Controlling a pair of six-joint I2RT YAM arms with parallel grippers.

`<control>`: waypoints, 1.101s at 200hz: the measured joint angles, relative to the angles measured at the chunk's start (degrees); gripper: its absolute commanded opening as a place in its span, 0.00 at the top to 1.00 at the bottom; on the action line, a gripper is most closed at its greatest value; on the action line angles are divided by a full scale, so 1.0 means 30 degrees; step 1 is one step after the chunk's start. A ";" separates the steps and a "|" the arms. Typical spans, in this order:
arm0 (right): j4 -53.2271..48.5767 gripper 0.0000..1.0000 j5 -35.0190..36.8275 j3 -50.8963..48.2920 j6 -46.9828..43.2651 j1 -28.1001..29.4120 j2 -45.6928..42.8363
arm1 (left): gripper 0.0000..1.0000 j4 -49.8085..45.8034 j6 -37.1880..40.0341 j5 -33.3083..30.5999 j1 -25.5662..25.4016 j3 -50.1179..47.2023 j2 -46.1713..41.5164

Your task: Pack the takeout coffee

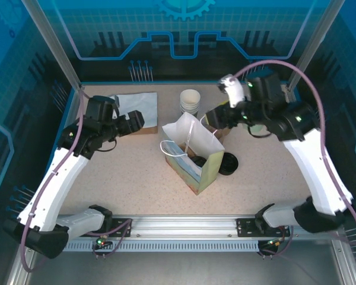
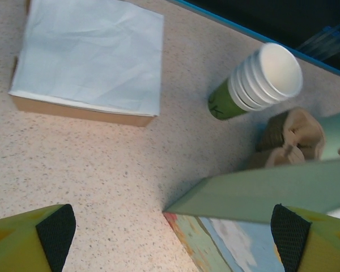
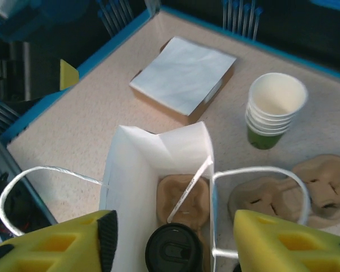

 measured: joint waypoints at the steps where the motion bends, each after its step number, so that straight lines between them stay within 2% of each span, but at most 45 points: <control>1: 0.0087 0.34 0.0000 -0.0124 0.0015 -0.0066 -0.0168 | 0.09 0.0000 0.0000 0.0080 0.0160 0.0000 0.0051; 40: 0.1428 0.18 0.0015 -0.3264 0.0291 -0.1647 -0.2878 | 0.16 0.0189 0.1013 0.1435 0.3053 0.0007 0.1967; 73: 0.1916 0.09 0.0058 -0.5508 0.0576 -0.2616 -0.3971 | 0.21 0.0131 0.3075 0.1858 0.3366 0.1275 0.5799; 120: 0.2302 0.05 0.0313 -0.6943 0.0721 -0.3876 -0.5355 | 0.24 -0.0233 0.5027 0.1588 0.2200 0.4918 1.1672; 167: 0.2346 0.05 0.0488 -0.7329 0.0648 -0.4947 -0.5676 | 0.27 -0.1974 0.6076 -0.0357 0.0153 1.1191 1.7588; 220: 0.2302 0.05 0.0466 -0.8131 0.0561 -0.5676 -0.5821 | 0.33 -0.4146 0.6557 -0.2645 -0.0867 1.4921 2.1653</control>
